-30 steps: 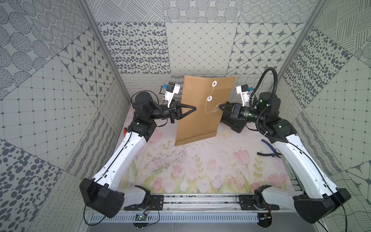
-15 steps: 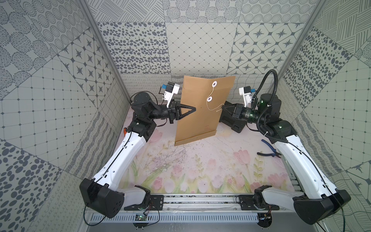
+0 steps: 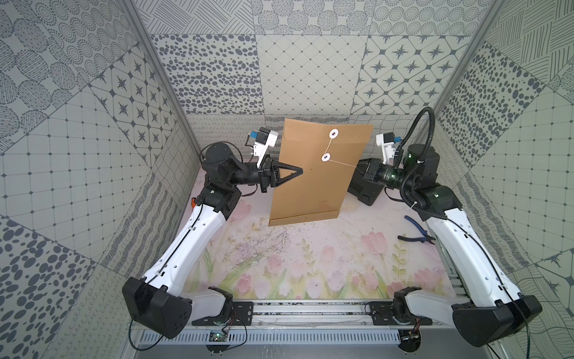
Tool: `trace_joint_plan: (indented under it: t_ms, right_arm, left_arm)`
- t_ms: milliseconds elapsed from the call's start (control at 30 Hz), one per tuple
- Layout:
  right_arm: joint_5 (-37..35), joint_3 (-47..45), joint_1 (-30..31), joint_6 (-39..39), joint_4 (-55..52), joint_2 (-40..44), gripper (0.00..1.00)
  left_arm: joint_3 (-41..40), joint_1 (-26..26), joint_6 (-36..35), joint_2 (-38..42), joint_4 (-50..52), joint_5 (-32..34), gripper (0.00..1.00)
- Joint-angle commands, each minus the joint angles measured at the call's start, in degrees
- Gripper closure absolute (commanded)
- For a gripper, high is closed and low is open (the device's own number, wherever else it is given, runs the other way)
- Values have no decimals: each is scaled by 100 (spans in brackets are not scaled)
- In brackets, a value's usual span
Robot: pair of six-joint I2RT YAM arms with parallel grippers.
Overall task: Close the mouth of the file bag
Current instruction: Close the file bag.
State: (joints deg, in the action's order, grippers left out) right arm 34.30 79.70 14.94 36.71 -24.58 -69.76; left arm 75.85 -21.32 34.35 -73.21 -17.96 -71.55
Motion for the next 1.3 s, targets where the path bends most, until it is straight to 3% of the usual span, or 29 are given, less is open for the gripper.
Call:
trace_joint_plan:
  t_ms: [0, 400, 800, 1267]
  right_arm:
    - [24, 71, -36, 15, 200, 67, 100]
    - [-99, 488, -44, -334, -490, 144, 100]
    - [-279, 507, -44, -439, -740, 130, 100]
    - [-553, 1398, -79, -691, -1215, -168, 100]
  left_arm:
    - [89, 59, -431, 61, 195, -18, 100]
    - [285, 145, -1335, 45, 1488, 690, 100]
    - [347, 296, -1110, -16, 1533, 1435, 100]
    - [209, 335, -1246, -11, 1804, 1254, 100]
